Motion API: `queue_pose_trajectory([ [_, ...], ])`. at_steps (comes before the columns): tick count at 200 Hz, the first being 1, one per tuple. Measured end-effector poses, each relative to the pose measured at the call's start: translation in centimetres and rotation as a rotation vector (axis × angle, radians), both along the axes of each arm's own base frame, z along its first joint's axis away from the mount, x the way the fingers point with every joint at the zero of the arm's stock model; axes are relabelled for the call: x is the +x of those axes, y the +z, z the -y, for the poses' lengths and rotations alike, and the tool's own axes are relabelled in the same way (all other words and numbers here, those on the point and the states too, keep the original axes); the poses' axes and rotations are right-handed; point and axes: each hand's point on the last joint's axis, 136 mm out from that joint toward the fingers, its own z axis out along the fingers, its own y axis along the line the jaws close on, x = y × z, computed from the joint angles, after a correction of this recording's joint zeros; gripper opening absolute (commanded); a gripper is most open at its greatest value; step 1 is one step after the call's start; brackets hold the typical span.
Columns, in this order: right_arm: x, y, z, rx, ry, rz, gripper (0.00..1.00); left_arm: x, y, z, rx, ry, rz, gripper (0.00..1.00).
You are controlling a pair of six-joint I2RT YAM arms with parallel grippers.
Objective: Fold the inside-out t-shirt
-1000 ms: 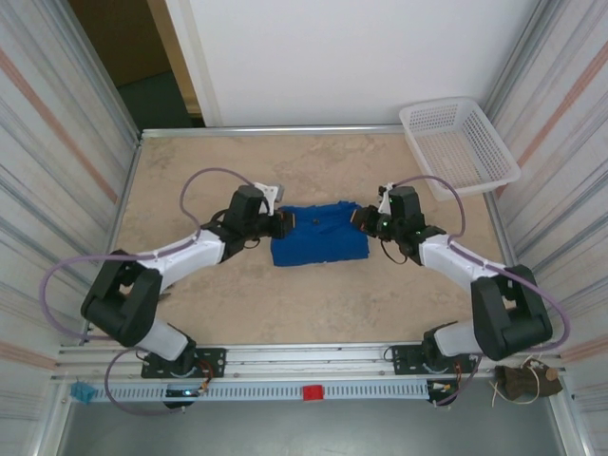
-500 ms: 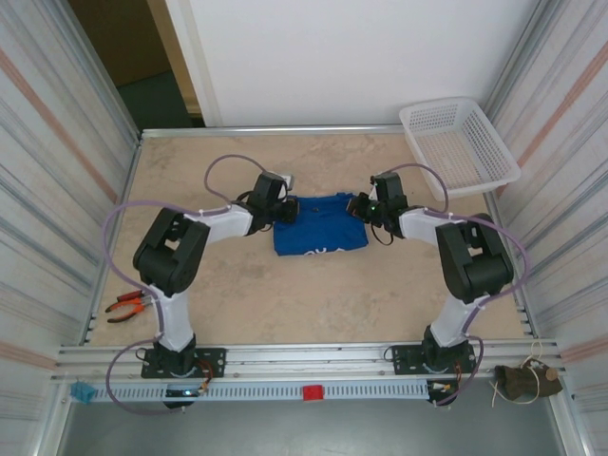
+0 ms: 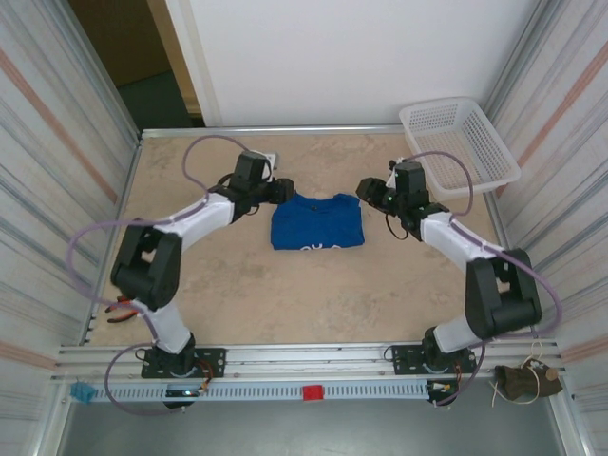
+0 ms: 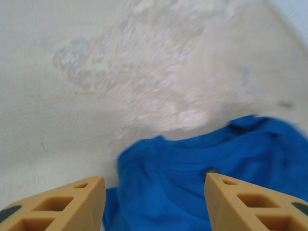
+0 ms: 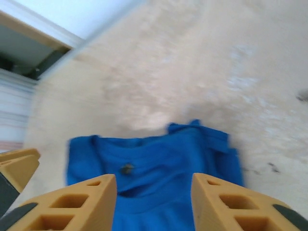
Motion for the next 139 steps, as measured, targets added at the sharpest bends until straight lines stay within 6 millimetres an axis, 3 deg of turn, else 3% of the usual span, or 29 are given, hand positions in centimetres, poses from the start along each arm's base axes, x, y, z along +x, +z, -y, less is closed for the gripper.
queue_pose_trajectory([
  [19,-1.4,1.5,-3.3,0.048,0.068,0.025,0.26,-2.4,3.4,1.8,-0.119,-0.032,0.04,0.56],
  [36,-2.3,-0.1,-6.5,0.086,0.127,-0.009,0.18,-4.4,3.1,4.1,-0.213,-0.074,0.014,0.55],
  [56,-2.6,-5.2,-7.4,0.115,0.119,-0.109,0.15,-5.8,-1.8,5.9,-0.253,-0.086,-0.104,0.55],
  [84,-3.4,-13.8,-4.6,0.135,0.007,-0.287,0.12,-6.0,-10.5,4.4,-0.228,0.002,-0.286,0.53],
  [105,-2.4,-13.6,-4.0,0.241,-0.017,-0.254,0.1,-4.4,-10.1,4.0,-0.319,0.03,-0.262,0.52],
  [139,-2.8,-12.2,-3.7,0.268,-0.015,-0.253,0.12,-4.8,-8.8,3.4,-0.345,0.036,-0.27,0.55],
])
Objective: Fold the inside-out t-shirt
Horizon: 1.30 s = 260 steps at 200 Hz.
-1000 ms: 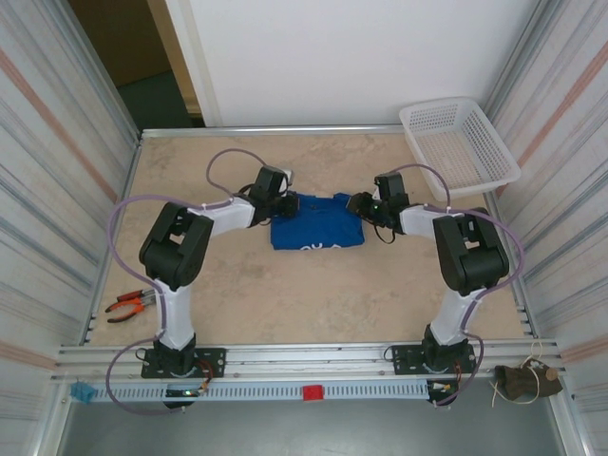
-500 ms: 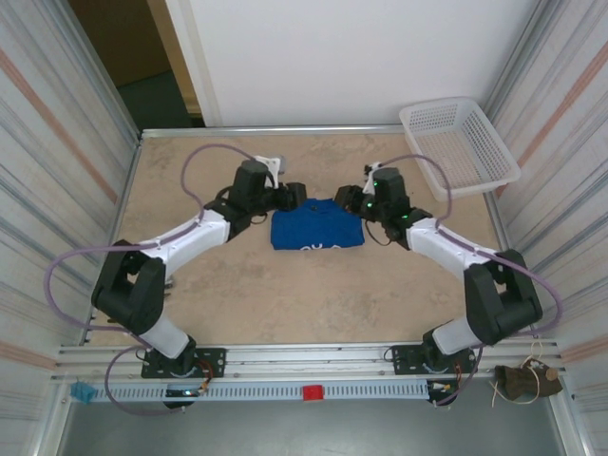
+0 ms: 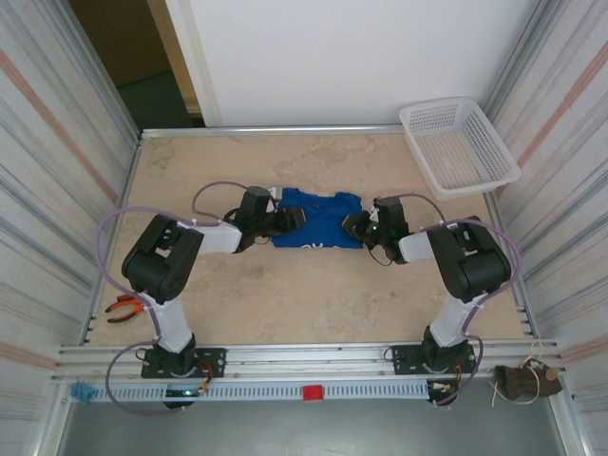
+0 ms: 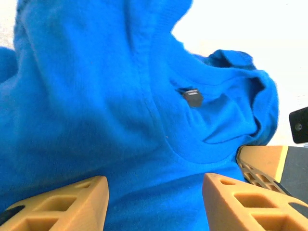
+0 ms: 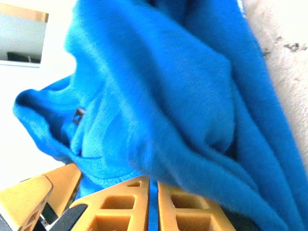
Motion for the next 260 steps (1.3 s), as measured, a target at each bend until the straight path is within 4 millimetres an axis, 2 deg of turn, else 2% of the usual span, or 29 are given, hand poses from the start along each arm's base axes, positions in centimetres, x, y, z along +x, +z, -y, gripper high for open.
queue_pose_trajectory([
  [18,0.6,2.6,-0.2,-0.016,0.016,0.034,0.13,0.5,2.6,0.4,-0.003,-0.014,0.02,0.56],
  [47,4.4,8.9,-1.1,-0.024,0.041,0.173,0.13,3.6,8.4,2.0,-0.055,-0.042,0.13,0.55],
  [56,5.4,10.4,-1.2,-0.024,0.041,0.209,0.13,4.5,9.6,2.2,-0.066,-0.042,0.158,0.55],
  [67,6.5,11.0,-1.1,-0.026,0.039,0.232,0.12,5.5,10.0,2.2,-0.069,-0.04,0.173,0.55],
  [83,7.5,9.6,-0.8,-0.037,0.031,0.208,0.12,6.6,8.4,2.0,-0.049,-0.031,0.156,0.55],
  [118,7.5,1.8,0.1,-0.074,0.014,0.051,0.13,8.5,0.6,0.7,0.025,0.002,0.017,0.54],
  [131,7.0,-0.8,0.1,-0.07,0.007,-0.001,0.14,8.8,-1.4,0.0,0.042,0.014,-0.019,0.54],
  [139,7.0,-1.2,-0.2,-0.05,0.01,-0.002,0.14,9.4,-1.3,-0.2,0.039,0.02,-0.017,0.53],
  [173,7.2,-0.2,-0.4,-0.015,0.021,0.018,0.18,10.9,0.8,-0.4,0.042,0.02,0.03,0.53],
  [188,7.0,1.1,-0.2,-0.009,0.032,0.026,0.23,10.3,2.4,-0.1,0.045,0.006,0.044,0.54],
  [201,6.7,3.2,0.2,-0.014,0.034,0.047,0.34,9.3,4.6,0.8,0.037,-0.013,0.072,0.55],
  [221,6.1,8.4,1.4,-0.031,0.031,0.132,0.52,6.0,8.9,3.9,0.002,-0.073,0.132,0.55],
  [233,5.6,11.5,2.5,-0.052,0.012,0.187,0.63,3.5,10.5,6.4,-0.03,-0.115,0.154,0.55],
  [248,4.6,14.7,3.8,-0.083,-0.011,0.244,0.74,0.8,10.7,9.3,-0.065,-0.162,0.141,0.56],
  [260,3.7,16.5,5.1,-0.114,-0.04,0.274,0.79,-0.7,8.8,10.9,-0.072,-0.178,0.088,0.56],
])
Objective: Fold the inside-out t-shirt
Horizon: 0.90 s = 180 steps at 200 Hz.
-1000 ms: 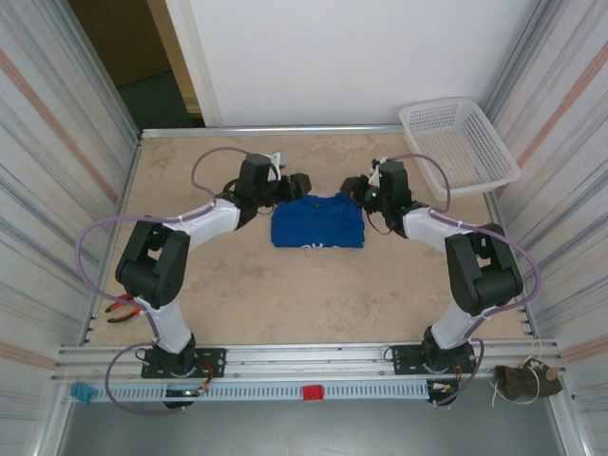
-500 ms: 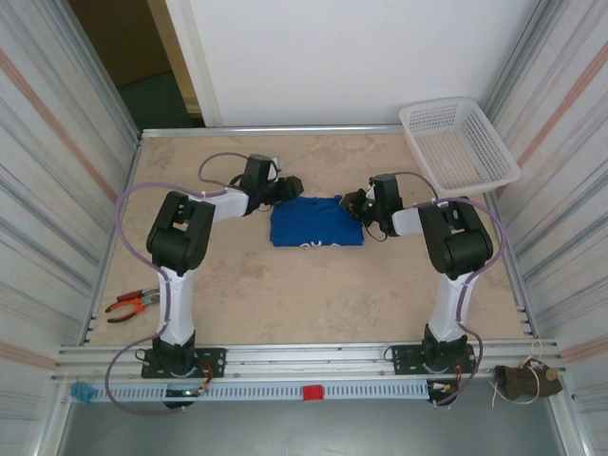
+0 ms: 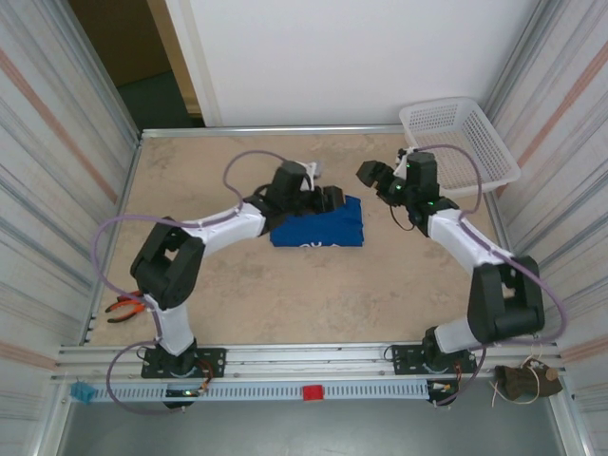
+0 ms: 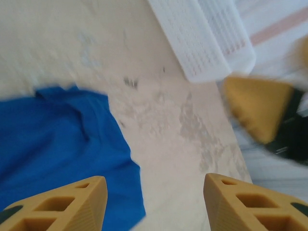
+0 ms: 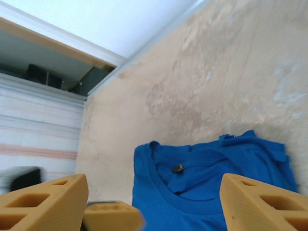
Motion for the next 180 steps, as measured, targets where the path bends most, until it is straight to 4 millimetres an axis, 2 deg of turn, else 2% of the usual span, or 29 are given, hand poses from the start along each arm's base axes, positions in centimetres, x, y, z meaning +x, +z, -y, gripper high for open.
queue_pose_trajectory([
  [17,-1.6,1.5,1.7,-0.034,-0.035,0.015,0.82,-0.3,-4.6,0.2,0.033,0.031,-0.105,0.56],
  [30,-3.0,1.9,3.1,-0.06,-0.064,0.013,0.83,0.2,-9.0,-1.4,0.084,0.09,-0.2,0.56],
  [37,-3.8,2.0,3.7,-0.071,-0.078,0.008,0.84,0.6,-10.6,-2.5,0.093,0.115,-0.238,0.56],
  [49,-5.1,1.9,4.8,-0.095,-0.099,-0.002,0.87,1.8,-10.2,-3.7,0.081,0.149,-0.236,0.56],
  [69,-7.2,1.9,6.0,-0.129,-0.122,-0.016,0.91,4.5,-10.5,-8.3,0.103,0.231,-0.251,0.56],
  [97,-9.6,2.1,6.9,-0.159,-0.14,-0.008,0.94,8.5,-10.6,-17.2,0.19,0.339,-0.257,0.56],
  [126,-10.8,1.5,7.8,-0.178,-0.162,-0.029,0.95,11.0,-10.6,-26.1,0.283,0.419,-0.276,0.56],
  [140,-11.0,1.2,8.1,-0.192,-0.169,-0.042,0.96,11.8,-10.7,-29.5,0.328,0.427,-0.273,0.57],
  [159,-11.1,0.8,8.4,-0.21,-0.173,-0.053,0.96,12.8,-9.9,-32.4,0.39,0.401,-0.243,0.58],
  [180,-11.1,0.5,8.8,-0.23,-0.181,-0.059,0.97,13.5,-7.6,-33.4,0.435,0.351,-0.18,0.6],
])
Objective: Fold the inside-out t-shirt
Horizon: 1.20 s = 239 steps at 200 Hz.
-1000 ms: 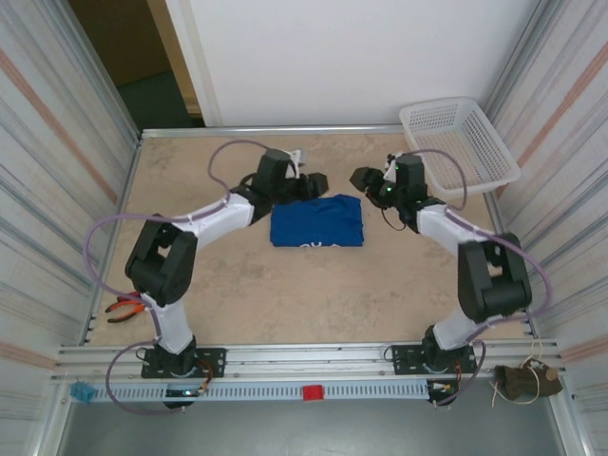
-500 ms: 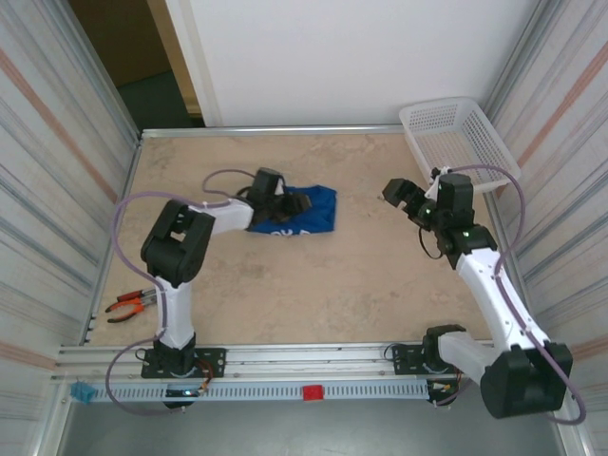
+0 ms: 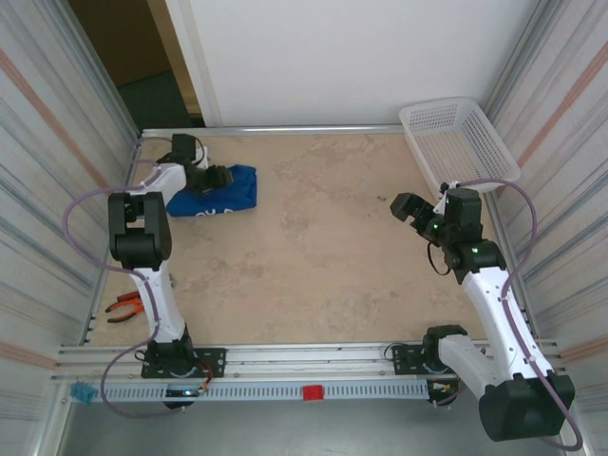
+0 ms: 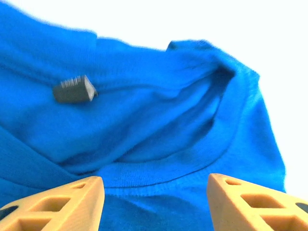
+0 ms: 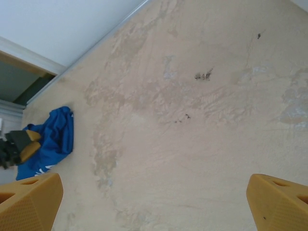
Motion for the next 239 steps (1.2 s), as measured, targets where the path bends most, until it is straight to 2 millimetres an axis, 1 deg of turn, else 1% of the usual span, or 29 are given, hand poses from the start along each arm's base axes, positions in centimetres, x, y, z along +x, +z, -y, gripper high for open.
queue_pose_trajectory([
  [15,0.1,-0.4,0.5,-0.019,-0.013,-0.011,0.97,-0.1,2.4,0.4,0.012,-0.04,0.044,0.62],
  [27,0.2,-0.7,0.9,-0.03,-0.025,-0.021,0.98,-0.9,5.2,1.0,0.008,-0.063,0.095,0.64],
  [36,0.3,-1.0,1.3,-0.04,-0.034,-0.028,0.98,-2.0,7.7,1.4,0.004,-0.073,0.146,0.69],
  [50,0.4,-1.3,1.7,-0.054,-0.044,-0.04,0.98,-4.0,11.4,1.6,0.004,-0.076,0.229,0.72],
  [54,0.5,-1.4,1.7,-0.056,-0.044,-0.042,0.98,-4.5,12.5,1.6,0.006,-0.075,0.257,0.73],
  [63,0.5,-1.5,1.8,-0.058,-0.044,-0.046,0.98,-5.3,14.2,1.2,0.013,-0.065,0.302,0.74],
  [71,0.5,-1.6,1.8,-0.059,-0.043,-0.048,0.98,-5.5,15.1,0.5,0.019,-0.048,0.327,0.74],
  [77,0.5,-1.6,1.8,-0.059,-0.042,-0.049,0.99,-5.4,15.3,-0.4,0.02,-0.029,0.331,0.74],
  [84,0.5,-1.6,1.7,-0.059,-0.042,-0.049,0.99,-5.0,14.9,-1.8,0.022,0.003,0.327,0.74],
  [90,0.5,-1.6,1.7,-0.059,-0.042,-0.049,0.99,-4.5,14.1,-3.2,0.023,0.034,0.311,0.74],
  [98,0.4,-1.6,1.7,-0.059,-0.042,-0.051,0.99,-3.9,12.4,-5.3,0.022,0.078,0.272,0.74],
  [104,0.4,-1.5,1.7,-0.059,-0.042,-0.048,0.99,-3.3,10.5,-7.0,0.017,0.114,0.228,0.74],
  [110,0.3,-1.4,1.7,-0.058,-0.042,-0.046,0.99,-2.9,8.8,-8.3,0.01,0.141,0.188,0.75],
  [113,0.2,-1.3,1.7,-0.057,-0.041,-0.043,0.99,-2.8,7.5,-9.1,0.007,0.159,0.159,0.75],
  [117,0.2,-1.2,1.7,-0.056,-0.04,-0.042,0.99,-2.7,6.4,-9.8,-0.001,0.175,0.131,0.75],
  [122,0.1,-1.1,1.7,-0.056,-0.04,-0.039,0.99,-2.7,4.4,-10.8,-0.012,0.199,0.084,0.75],
  [136,-0.2,-0.6,1.7,-0.055,-0.04,-0.023,0.99,-3.2,0.2,-12.3,-0.045,0.241,-0.029,0.75],
  [145,-0.4,-0.2,1.7,-0.054,-0.04,-0.013,0.99,-3.7,-1.8,-12.6,-0.066,0.257,-0.089,0.76],
  [153,-0.5,0.0,1.7,-0.054,-0.041,-0.006,0.99,-3.9,-3.0,-12.5,-0.084,0.261,-0.125,0.76],
  [166,-0.7,0.5,1.7,-0.053,-0.041,0.006,0.99,-3.9,-3.7,-12.1,-0.106,0.258,-0.149,0.76],
  [181,-0.8,0.9,1.7,-0.052,-0.041,0.019,0.99,-3.4,-3.1,-11.8,-0.125,0.256,-0.138,0.77],
  [198,-1.0,1.0,1.8,-0.051,-0.042,0.021,0.99,-2.6,-2.4,-11.5,-0.146,0.248,-0.121,0.72],
  [205,-1.0,1.1,1.8,-0.051,-0.044,0.021,0.99,-2.2,-2.4,-11.4,-0.154,0.245,-0.116,0.72],
  [217,-1.0,1.3,1.9,-0.049,-0.047,0.025,0.99,-1.8,-2.7,-11.3,-0.164,0.246,-0.12,0.72],
  [239,-1.0,1.6,2.1,-0.046,-0.05,0.033,0.99,-2.0,-3.6,-11.5,-0.155,0.271,-0.139,0.76],
])
